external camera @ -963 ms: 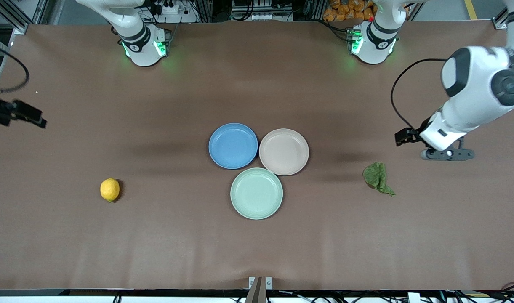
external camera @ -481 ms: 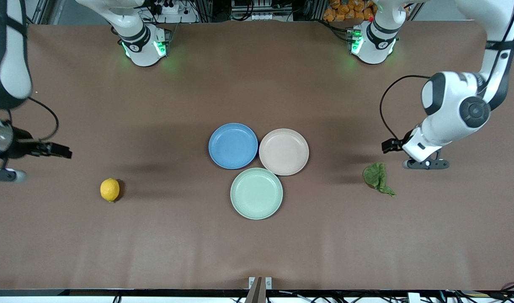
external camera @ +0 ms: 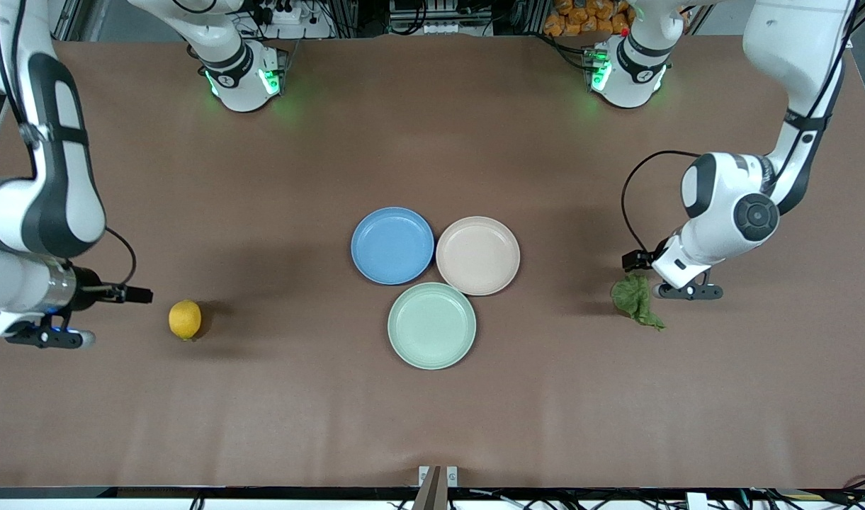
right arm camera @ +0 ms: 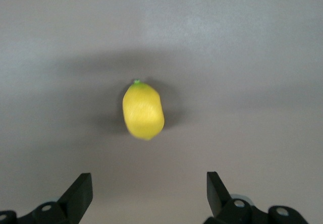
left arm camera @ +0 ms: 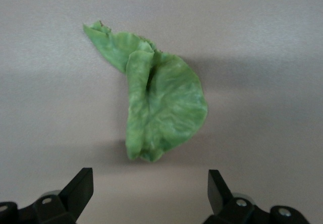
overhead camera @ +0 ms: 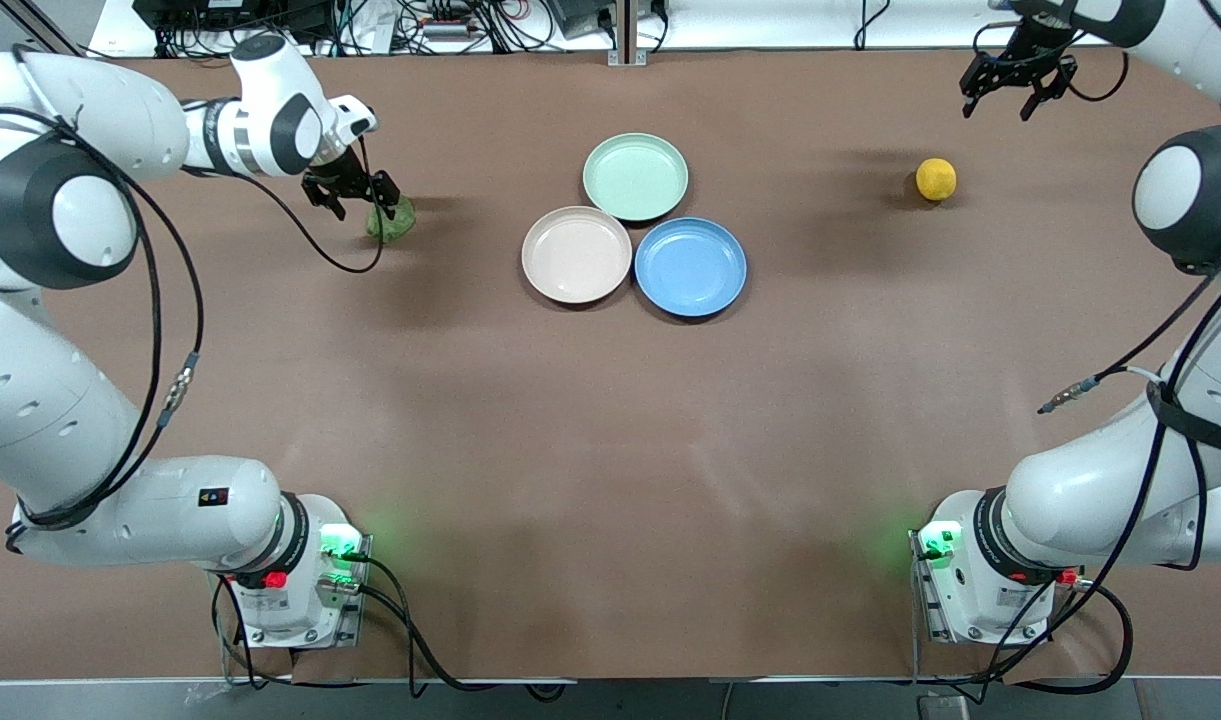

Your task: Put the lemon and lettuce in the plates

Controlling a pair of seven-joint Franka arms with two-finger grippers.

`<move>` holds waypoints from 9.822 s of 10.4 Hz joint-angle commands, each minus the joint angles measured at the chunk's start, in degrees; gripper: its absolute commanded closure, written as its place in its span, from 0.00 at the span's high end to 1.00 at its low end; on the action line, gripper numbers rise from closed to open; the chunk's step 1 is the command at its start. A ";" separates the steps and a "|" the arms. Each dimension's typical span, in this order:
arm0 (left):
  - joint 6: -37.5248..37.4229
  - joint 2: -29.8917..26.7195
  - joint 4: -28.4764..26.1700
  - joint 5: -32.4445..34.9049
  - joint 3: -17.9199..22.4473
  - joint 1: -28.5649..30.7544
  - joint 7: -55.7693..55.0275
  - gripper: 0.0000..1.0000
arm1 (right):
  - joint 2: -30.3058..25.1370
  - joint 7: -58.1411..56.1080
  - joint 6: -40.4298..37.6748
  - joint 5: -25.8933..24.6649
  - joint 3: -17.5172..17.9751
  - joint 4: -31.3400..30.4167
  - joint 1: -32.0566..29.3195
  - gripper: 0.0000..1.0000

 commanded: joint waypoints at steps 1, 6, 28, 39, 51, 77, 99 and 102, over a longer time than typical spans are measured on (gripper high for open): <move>3.48 3.29 0.99 2.24 0.15 0.23 0.92 1.00 | 3.42 0.22 2.37 0.70 0.67 1.09 -0.88 1.00; 3.58 6.37 3.97 2.50 0.50 0.49 0.92 0.50 | 8.44 0.48 6.42 4.91 0.68 1.01 -1.15 1.00; -13.65 5.56 20.14 2.59 -16.47 -19.27 -61.12 0.00 | 1.06 5.11 0.45 4.83 1.47 -4.27 5.52 0.00; -29.79 1.21 30.77 7.16 -15.58 -16.92 -60.87 1.00 | -1.22 32.53 6.93 9.57 1.47 -11.46 22.39 0.00; -43.88 -19.46 31.13 5.23 -13.41 4.45 -21.16 1.00 | 4.83 59.28 20.55 9.49 1.47 -11.56 41.20 0.00; -52.85 -23.86 31.57 0.83 -4.95 1.28 -6.29 1.00 | -10.77 9.97 11.41 3.86 -5.39 -20.13 11.15 1.00; -49.51 -24.39 32.19 1.54 -4.77 1.63 -2.25 1.00 | -29.88 2.24 -23.27 -1.24 3.14 2.76 3.51 1.00; -49.51 -24.39 32.10 0.93 -4.95 1.63 -2.07 1.00 | -30.14 2.24 -25.48 -1.15 3.31 2.85 3.51 1.00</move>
